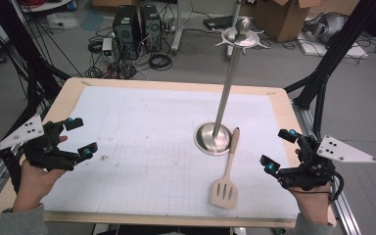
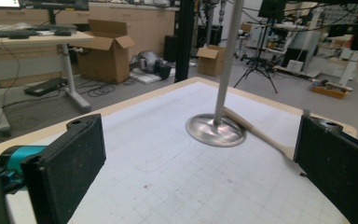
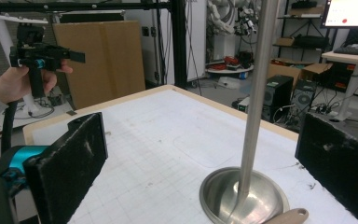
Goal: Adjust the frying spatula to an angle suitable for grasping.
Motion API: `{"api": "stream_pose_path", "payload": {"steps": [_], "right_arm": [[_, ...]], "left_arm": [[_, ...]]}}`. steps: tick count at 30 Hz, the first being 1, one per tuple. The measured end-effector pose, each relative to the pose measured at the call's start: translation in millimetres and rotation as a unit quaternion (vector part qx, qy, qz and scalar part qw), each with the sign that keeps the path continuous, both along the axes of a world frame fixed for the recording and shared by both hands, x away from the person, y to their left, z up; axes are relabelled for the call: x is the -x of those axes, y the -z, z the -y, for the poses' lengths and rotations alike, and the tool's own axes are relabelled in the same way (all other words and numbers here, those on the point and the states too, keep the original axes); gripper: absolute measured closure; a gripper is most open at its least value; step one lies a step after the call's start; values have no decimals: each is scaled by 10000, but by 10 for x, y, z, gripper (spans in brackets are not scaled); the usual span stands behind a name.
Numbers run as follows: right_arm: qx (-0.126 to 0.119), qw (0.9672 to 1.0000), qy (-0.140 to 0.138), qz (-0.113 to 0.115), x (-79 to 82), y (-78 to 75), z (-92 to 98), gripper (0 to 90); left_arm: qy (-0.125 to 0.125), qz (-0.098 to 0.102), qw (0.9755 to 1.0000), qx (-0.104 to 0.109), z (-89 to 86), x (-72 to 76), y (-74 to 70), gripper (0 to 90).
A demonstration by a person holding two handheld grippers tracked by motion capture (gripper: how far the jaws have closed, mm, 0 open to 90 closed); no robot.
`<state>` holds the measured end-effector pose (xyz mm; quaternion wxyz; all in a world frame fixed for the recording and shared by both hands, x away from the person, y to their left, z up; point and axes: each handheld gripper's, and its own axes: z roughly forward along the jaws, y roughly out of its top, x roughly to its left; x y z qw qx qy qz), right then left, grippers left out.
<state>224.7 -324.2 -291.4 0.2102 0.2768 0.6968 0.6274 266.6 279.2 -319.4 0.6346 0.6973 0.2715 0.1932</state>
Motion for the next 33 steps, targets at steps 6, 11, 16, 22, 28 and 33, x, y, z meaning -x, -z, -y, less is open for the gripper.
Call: {"api": "stream_pose_path", "payload": {"steps": [6, 11, 16, 22, 28, 33], "right_arm": [[-31, 10000, 25, -54, -48, 53, -5, 10], [-19, 10000, -10, -46, -50, 50, -13, 10], [10, 10000, 5, -38, -58, 54, -14, 10], [-54, 10000, 29, -63, -91, 75, -2, 10], [9, 9999, 39, -140, -110, 108, -18, 11], [26, 9998, 55, -192, -119, 118, -22, 11]], "left_arm": [[27, -17, 10000, 32, -6, 16, 6, 27], [46, 38, 10000, 45, 0, 48, -28, 27], [28, 45, 10000, 33, 11, 67, -37, 27], [-2, 38, 10000, 9, 2, 65, -31, 27], [4, 19, 10000, 8, 8, 60, -20, 27], [36, 8, 10000, -9, 16, 50, -12, 27]]}}
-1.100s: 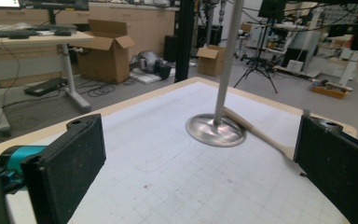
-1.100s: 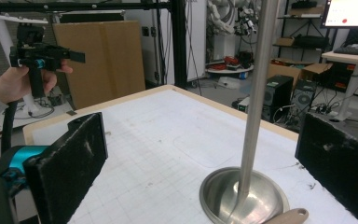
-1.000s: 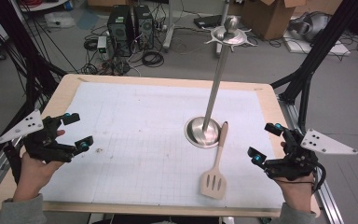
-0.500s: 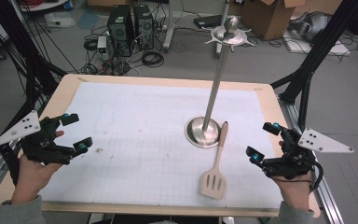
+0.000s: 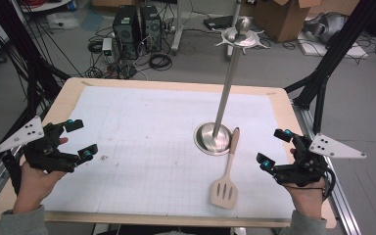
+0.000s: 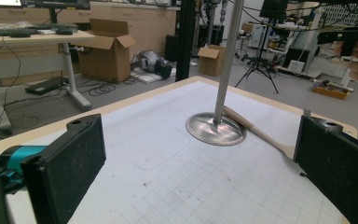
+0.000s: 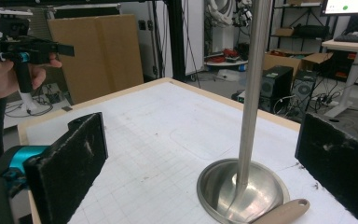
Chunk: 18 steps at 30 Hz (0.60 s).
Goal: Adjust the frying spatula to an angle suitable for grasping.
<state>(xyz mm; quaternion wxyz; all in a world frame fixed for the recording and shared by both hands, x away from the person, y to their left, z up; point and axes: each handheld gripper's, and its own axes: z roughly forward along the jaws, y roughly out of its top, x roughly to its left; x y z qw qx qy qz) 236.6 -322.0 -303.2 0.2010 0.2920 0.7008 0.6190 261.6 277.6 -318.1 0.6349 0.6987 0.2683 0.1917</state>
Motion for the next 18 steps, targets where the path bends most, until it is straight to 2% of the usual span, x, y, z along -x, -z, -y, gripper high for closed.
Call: {"api": "stream_pose_path", "payload": {"steps": [6, 9, 11, 12, 15, 18], "right_arm": [[41, 10000, -4, -6, -23, 28, -8, 45], [89, 9999, -35, -107, -41, 60, -27, 66], [134, 9998, -44, -161, -56, 80, -44, 99], [164, 9997, -78, -151, -67, 94, -49, 154], [190, 9996, -111, -164, -99, 140, -74, 165], [301, 9989, -143, -322, -168, 223, -111, 213]], "left_arm": [[20, -9, 10000, 20, 18, -4, 1, 27], [23, -25, 10000, 12, 26, 0, 8, 27], [21, -30, 10000, 9, 25, 0, 11, 27], [20, -35, 10000, 7, 25, 0, 14, 27], [11, -50, 10000, 7, 18, 2, 18, 27], [3, -50, 10000, 2, 12, 0, 23, 27]]}}
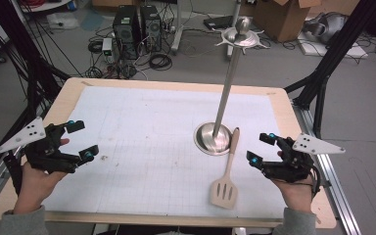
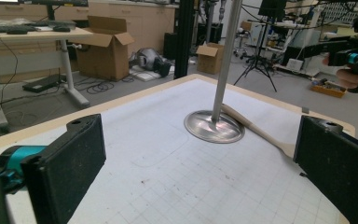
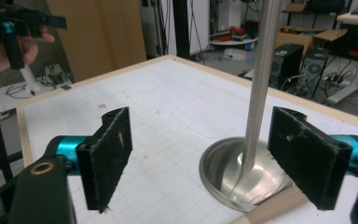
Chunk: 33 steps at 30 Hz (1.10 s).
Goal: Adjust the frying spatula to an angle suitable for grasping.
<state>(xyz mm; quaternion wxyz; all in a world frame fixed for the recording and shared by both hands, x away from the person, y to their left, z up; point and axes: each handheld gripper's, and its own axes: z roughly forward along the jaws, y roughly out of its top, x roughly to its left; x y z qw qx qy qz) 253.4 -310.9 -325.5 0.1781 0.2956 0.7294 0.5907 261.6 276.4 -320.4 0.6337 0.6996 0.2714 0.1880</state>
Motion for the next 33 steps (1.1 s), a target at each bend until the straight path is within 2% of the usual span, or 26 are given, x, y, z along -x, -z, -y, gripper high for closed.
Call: {"api": "stream_pose_path", "payload": {"steps": [4, 12, 18, 29, 33], "right_arm": [[90, 9999, 0, -106, -46, 57, -33, 244], [220, 9997, 61, -86, -86, 149, -77, 392], [277, 9993, 104, -216, -128, 214, -68, 484], [581, 9976, 158, -333, -181, 322, -107, 699], [613, 9973, 152, -375, -200, 371, -107, 788]], "left_arm": [[-8, -11, 10000, -7, -1, 0, 7, 27], [-12, -44, 10000, -44, 6, 1, 25, 27], [-19, -71, 10000, -45, 1, -4, 36, 27], [-29, -95, 9999, -60, 3, 3, 48, 27], [-20, -118, 9999, -71, 10, -5, 60, 28]]}}
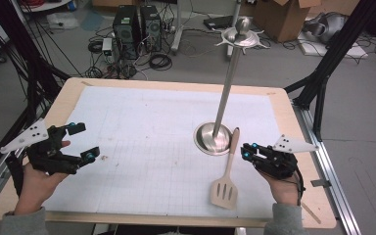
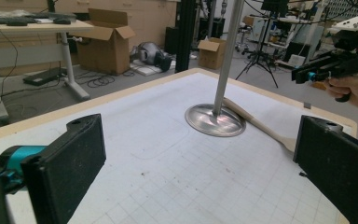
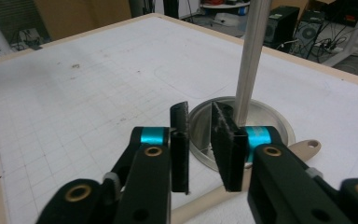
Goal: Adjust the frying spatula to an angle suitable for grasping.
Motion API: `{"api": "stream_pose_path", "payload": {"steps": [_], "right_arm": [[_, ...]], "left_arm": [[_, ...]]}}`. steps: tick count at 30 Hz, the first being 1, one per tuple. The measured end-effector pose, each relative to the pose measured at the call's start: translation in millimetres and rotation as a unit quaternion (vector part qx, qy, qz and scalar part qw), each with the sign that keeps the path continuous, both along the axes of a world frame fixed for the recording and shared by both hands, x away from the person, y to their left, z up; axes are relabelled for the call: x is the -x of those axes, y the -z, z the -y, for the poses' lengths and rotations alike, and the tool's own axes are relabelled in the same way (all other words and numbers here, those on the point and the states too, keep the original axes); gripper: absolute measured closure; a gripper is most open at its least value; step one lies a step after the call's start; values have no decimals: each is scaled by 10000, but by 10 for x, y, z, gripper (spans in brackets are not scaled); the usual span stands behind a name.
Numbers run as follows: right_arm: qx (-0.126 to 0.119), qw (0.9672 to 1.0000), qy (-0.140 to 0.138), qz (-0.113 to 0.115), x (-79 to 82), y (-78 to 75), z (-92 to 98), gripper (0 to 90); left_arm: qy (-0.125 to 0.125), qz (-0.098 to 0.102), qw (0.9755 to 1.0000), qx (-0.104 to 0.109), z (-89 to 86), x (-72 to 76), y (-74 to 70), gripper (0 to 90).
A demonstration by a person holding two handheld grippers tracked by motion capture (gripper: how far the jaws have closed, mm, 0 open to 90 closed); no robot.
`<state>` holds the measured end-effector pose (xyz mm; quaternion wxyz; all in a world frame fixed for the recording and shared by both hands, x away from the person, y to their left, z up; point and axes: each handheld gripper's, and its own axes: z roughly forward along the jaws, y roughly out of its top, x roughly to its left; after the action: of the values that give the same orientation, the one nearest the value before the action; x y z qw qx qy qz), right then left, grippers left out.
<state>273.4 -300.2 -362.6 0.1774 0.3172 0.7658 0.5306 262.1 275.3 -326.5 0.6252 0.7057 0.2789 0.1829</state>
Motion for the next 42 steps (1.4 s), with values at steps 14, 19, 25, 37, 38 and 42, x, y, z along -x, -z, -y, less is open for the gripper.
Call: {"api": "stream_pose_path", "payload": {"steps": [14, 19, 25, 37, 38, 42], "right_arm": [[-124, 9998, -25, -174, -93, 131, 24, 895], [37, 9996, -24, -296, -137, 185, -30, 895], [132, 9994, 60, -314, -195, 289, -68, 896], [481, 9983, -47, -333, -310, 483, -171, 898], [493, 9981, -54, -365, -316, 493, -183, 898], [634, 9970, -108, -431, -345, 534, -236, 898]], "left_arm": [[-3, -58, 10000, -30, 8, -7, 36, 28], [-8, -83, 10000, -44, 11, -5, 48, 28], [-15, -81, 9999, -59, 4, 6, 50, 27], [-41, -145, 9999, -80, 2, 13, 81, 28], [-44, -145, 9999, -77, 2, 14, 82, 28], [-62, -140, 9998, -96, -3, 20, 83, 27]]}}
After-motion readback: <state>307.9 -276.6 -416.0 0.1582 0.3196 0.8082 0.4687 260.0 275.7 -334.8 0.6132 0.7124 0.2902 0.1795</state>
